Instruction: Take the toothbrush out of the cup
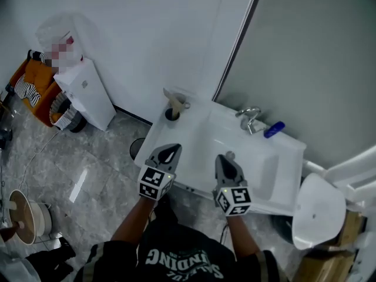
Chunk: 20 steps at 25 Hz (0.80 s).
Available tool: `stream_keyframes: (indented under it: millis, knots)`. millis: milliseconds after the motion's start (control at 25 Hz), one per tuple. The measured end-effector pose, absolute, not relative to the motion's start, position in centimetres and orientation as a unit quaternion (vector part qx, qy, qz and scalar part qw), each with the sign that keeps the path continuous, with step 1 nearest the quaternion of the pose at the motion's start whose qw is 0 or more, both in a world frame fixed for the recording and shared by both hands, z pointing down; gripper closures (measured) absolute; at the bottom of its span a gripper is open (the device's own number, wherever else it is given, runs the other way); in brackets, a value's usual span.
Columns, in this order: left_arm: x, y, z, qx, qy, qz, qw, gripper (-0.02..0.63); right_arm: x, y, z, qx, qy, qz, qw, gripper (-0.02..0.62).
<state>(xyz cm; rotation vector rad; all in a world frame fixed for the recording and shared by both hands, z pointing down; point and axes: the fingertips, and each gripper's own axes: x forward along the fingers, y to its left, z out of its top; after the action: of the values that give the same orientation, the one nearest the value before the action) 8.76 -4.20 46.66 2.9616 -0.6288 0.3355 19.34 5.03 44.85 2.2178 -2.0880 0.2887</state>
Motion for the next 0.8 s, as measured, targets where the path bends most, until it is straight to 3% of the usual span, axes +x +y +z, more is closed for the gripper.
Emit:
stream_keyframes:
  millis: [560, 800]
  knots:
    - [7.8, -16.2, 49.3, 0.969, -0.193, 0.136, 0.070, 0.607, 17.8, -8.0, 46.6, 0.720, -0.683, 0.120, 0.036, 0.598]
    - [7.2, -17.7, 50.6, 0.962, -0.216, 0.144, 0.083, 0.607, 16.7, -10.7, 48.5, 0.687, -0.711, 0.144, 0.039, 0.537]
